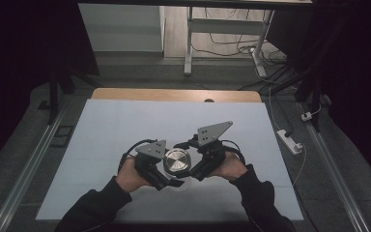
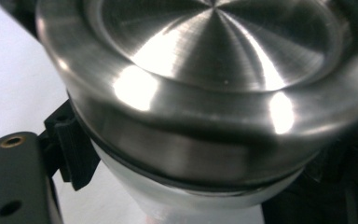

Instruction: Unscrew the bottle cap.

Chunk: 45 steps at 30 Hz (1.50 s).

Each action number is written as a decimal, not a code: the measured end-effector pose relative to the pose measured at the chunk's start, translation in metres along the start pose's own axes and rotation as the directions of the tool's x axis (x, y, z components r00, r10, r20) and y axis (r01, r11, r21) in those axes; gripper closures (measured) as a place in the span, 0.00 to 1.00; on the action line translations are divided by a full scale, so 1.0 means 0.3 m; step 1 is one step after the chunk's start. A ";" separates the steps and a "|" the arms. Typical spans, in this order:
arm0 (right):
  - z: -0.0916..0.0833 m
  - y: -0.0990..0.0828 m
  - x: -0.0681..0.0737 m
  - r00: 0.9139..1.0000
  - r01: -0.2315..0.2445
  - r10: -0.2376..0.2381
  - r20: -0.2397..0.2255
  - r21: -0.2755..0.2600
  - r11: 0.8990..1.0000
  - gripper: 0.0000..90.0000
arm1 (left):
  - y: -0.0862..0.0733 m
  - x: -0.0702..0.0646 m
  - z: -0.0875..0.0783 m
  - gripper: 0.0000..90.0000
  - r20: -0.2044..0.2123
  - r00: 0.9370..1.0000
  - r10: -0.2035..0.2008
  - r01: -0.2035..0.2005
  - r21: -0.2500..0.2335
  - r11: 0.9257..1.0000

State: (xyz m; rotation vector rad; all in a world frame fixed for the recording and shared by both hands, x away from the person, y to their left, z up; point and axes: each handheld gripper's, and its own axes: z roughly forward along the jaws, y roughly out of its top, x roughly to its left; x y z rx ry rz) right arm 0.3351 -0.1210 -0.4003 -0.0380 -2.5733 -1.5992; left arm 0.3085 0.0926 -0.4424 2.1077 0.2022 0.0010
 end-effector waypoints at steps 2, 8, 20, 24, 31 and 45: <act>-0.015 0.012 0.002 0.997 -0.032 0.031 0.076 0.008 0.999 0.04 | -0.004 0.008 -0.005 0.17 -0.059 0.998 -0.038 0.038 0.002 0.999; -0.013 0.052 0.035 0.934 -0.122 0.113 0.339 0.005 0.993 0.05 | -0.009 0.021 -0.008 0.17 -0.235 0.965 -0.117 0.125 0.020 0.992; 0.075 0.043 0.077 0.904 -0.054 0.028 0.427 0.050 0.997 0.21 | -0.002 0.013 -0.009 0.17 -0.175 0.980 -0.096 0.101 0.020 0.995; 0.040 0.036 0.052 0.961 -0.022 0.014 0.276 0.025 0.999 0.21 | -0.003 0.013 -0.015 0.17 -0.095 0.994 -0.055 0.057 0.018 0.998; -0.028 0.030 0.018 0.981 -0.012 0.022 0.192 -0.055 0.998 0.21 | -0.006 0.014 -0.004 0.17 -0.061 0.998 -0.024 0.027 0.043 0.999; -0.041 0.035 0.023 0.967 -0.012 0.029 0.253 -0.068 0.998 0.21 | -0.022 0.032 -0.003 0.17 -0.118 0.991 -0.064 0.071 0.057 0.996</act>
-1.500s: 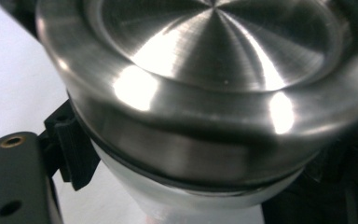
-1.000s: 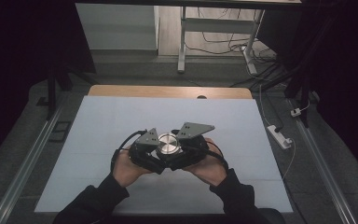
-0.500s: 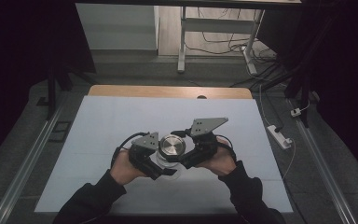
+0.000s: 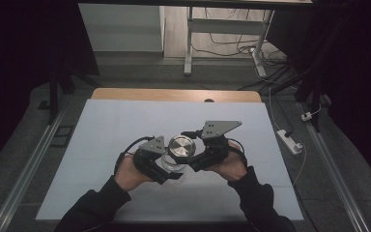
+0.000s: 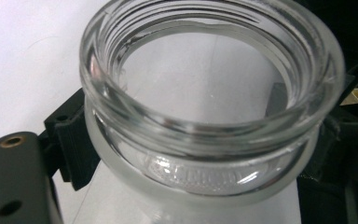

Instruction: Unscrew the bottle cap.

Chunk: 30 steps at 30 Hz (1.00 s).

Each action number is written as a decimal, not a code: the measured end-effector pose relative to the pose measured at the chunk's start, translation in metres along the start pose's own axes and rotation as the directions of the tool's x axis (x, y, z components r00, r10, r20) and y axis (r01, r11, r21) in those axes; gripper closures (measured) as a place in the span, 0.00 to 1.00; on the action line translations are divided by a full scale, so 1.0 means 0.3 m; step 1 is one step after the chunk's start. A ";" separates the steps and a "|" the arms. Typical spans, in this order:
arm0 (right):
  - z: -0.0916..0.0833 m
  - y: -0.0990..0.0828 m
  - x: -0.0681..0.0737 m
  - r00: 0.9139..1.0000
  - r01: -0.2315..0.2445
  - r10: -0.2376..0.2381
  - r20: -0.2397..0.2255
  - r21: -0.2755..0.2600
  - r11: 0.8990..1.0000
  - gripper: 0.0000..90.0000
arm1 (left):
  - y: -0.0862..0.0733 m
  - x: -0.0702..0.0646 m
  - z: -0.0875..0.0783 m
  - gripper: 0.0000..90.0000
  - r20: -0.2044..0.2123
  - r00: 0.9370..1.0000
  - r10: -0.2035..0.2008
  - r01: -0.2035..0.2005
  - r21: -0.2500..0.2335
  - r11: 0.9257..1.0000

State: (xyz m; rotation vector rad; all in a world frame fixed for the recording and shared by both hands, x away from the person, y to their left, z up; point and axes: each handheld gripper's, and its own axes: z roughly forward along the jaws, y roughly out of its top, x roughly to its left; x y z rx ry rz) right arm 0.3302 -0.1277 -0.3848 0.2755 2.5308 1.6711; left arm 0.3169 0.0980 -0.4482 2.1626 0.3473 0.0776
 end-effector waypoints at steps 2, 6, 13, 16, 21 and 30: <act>0.000 0.000 0.001 1.000 -0.004 0.004 0.009 0.005 1.000 0.21 | -0.002 0.005 -0.004 0.17 -0.010 1.000 0.002 -0.002 0.006 1.000; 0.001 -0.002 0.003 1.000 -0.005 0.005 0.017 0.013 1.000 0.21 | -0.008 0.014 -0.006 0.17 -0.027 1.000 -0.014 0.014 0.004 1.000; 0.003 -0.011 0.007 1.000 -0.008 0.007 0.019 0.022 1.000 0.21 | -0.028 0.042 -0.012 0.17 -0.064 0.997 -0.045 0.045 0.003 0.999; 0.006 -0.019 0.008 1.000 -0.010 0.010 0.019 0.029 1.000 0.21 | -0.034 0.053 -0.018 0.17 -0.078 0.995 -0.064 0.063 -0.007 0.998; 0.013 -0.031 0.016 1.000 -0.016 0.015 0.018 0.027 1.000 0.21 | -0.041 0.068 -0.026 0.17 -0.099 0.992 -0.077 0.076 -0.013 0.997; 0.021 -0.054 0.061 1.000 -0.006 0.006 0.003 0.045 0.999 0.21 | -0.048 0.091 -0.037 0.17 -0.129 0.987 -0.095 0.092 -0.028 0.995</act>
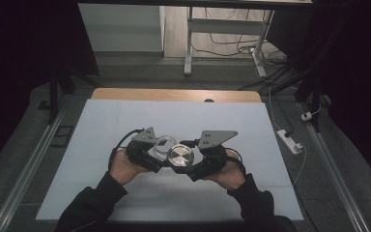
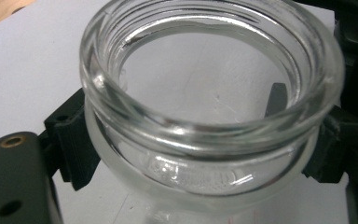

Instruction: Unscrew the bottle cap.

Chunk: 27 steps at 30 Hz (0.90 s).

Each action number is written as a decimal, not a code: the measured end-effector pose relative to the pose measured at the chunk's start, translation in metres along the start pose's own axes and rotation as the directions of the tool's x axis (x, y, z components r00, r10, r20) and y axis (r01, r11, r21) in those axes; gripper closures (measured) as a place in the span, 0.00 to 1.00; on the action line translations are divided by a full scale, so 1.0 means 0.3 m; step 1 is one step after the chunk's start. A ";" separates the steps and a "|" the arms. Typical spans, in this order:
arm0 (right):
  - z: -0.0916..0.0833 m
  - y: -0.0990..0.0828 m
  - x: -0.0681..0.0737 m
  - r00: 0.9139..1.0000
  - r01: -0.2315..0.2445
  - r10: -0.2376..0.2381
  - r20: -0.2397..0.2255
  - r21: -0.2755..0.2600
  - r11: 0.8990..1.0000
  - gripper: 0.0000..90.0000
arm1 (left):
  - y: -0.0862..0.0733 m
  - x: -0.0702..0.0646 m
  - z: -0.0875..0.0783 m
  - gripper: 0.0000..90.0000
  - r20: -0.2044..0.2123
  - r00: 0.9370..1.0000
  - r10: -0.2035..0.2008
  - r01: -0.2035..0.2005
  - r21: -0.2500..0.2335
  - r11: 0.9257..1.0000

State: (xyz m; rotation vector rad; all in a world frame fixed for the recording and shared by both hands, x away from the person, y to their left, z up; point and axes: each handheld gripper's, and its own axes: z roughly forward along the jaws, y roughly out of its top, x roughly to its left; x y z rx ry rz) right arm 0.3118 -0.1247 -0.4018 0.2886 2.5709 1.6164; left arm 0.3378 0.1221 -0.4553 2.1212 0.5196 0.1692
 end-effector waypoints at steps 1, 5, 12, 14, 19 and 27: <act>0.000 -0.004 0.005 1.000 0.005 -0.005 -0.001 0.002 1.000 0.21 | 0.000 0.004 -0.001 0.17 -0.003 1.000 0.002 -0.002 0.003 1.000; 0.001 -0.020 0.021 1.000 0.007 -0.007 -0.003 0.008 1.000 0.21 | -0.001 0.014 -0.001 0.17 -0.017 1.000 -0.004 0.004 0.002 1.000; -0.013 -0.057 0.029 1.000 -0.006 0.006 0.006 0.008 1.000 0.21 | 0.000 0.029 -0.001 0.17 -0.035 0.999 -0.011 0.011 -0.003 1.000; -0.016 -0.065 0.030 1.000 -0.005 0.005 0.015 0.009 1.000 0.21 | 0.001 0.032 -0.002 0.17 -0.037 0.999 -0.013 0.013 -0.004 1.000; -0.021 -0.082 0.037 1.000 -0.005 0.005 0.021 0.002 1.000 0.21 | 0.007 0.041 -0.005 0.17 -0.047 0.999 -0.012 0.011 -0.011 1.000; -0.025 -0.100 0.063 1.000 -0.003 0.003 0.030 0.000 1.000 0.21 | 0.023 0.058 0.000 0.17 -0.054 0.998 -0.014 0.013 -0.022 1.000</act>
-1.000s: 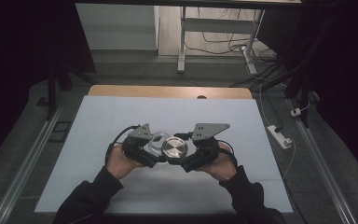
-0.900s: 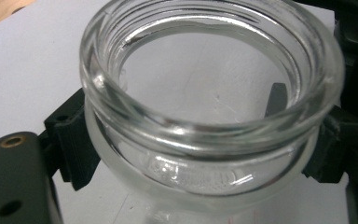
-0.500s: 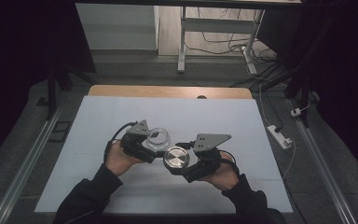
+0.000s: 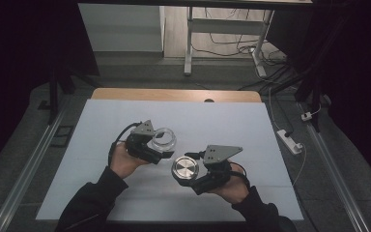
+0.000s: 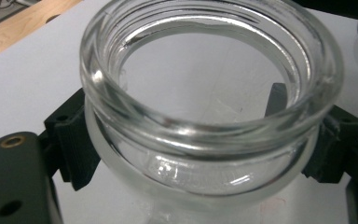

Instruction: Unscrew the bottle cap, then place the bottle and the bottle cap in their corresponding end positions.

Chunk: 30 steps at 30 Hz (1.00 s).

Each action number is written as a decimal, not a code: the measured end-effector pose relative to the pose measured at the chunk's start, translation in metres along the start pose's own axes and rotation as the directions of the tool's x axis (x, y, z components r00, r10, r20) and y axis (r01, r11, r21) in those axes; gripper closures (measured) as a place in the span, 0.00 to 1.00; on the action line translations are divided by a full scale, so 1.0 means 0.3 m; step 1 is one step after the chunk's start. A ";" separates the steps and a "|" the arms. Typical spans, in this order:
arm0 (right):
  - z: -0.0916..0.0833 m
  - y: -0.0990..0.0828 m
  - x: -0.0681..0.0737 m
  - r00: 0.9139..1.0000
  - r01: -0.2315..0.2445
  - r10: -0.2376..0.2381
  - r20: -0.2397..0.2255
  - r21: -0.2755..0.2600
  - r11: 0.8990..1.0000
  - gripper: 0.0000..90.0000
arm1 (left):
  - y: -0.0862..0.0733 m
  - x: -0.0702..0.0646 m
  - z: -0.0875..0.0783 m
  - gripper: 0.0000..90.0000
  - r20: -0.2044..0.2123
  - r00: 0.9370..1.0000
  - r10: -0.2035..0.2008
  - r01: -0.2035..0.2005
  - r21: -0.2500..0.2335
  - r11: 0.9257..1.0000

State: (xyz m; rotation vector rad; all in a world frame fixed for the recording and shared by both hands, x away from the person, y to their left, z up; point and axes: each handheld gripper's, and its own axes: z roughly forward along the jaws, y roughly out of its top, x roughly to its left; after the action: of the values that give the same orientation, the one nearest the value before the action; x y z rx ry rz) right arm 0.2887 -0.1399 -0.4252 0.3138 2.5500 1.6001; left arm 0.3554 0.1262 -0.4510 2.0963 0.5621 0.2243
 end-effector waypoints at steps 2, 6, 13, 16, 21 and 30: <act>0.002 -0.008 0.005 1.000 0.004 -0.004 0.001 0.002 1.000 0.21 | 0.005 0.003 0.003 0.17 -0.004 1.000 0.003 -0.003 -0.001 1.000; 0.007 -0.025 0.015 1.000 0.002 -0.002 0.007 0.009 1.000 0.21 | 0.017 0.009 0.013 0.17 -0.003 1.000 0.004 -0.004 -0.007 1.000; 0.016 -0.057 0.028 1.000 0.001 -0.001 0.018 0.025 1.000 0.21 | 0.043 0.016 0.044 0.17 0.004 1.000 0.014 -0.014 -0.012 1.000; 0.019 -0.068 0.033 1.000 0.001 -0.001 0.021 0.026 1.000 0.21 | 0.051 0.021 0.058 0.17 0.003 1.000 0.016 -0.016 -0.012 1.000; 0.030 -0.084 0.041 1.000 0.003 -0.004 0.024 0.026 1.000 0.21 | 0.057 0.031 0.079 0.17 0.000 1.000 0.012 -0.012 -0.018 1.000; 0.063 -0.120 0.043 1.000 -0.001 0.000 0.025 0.032 0.999 0.21 | 0.053 0.052 0.109 0.17 -0.018 1.000 0.006 -0.006 -0.022 1.000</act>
State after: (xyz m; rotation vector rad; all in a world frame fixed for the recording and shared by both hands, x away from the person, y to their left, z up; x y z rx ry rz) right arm 0.2759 -0.1353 -0.4656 0.3352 2.5593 1.5464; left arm 0.3860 0.1016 -0.4569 2.0767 0.5621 0.2519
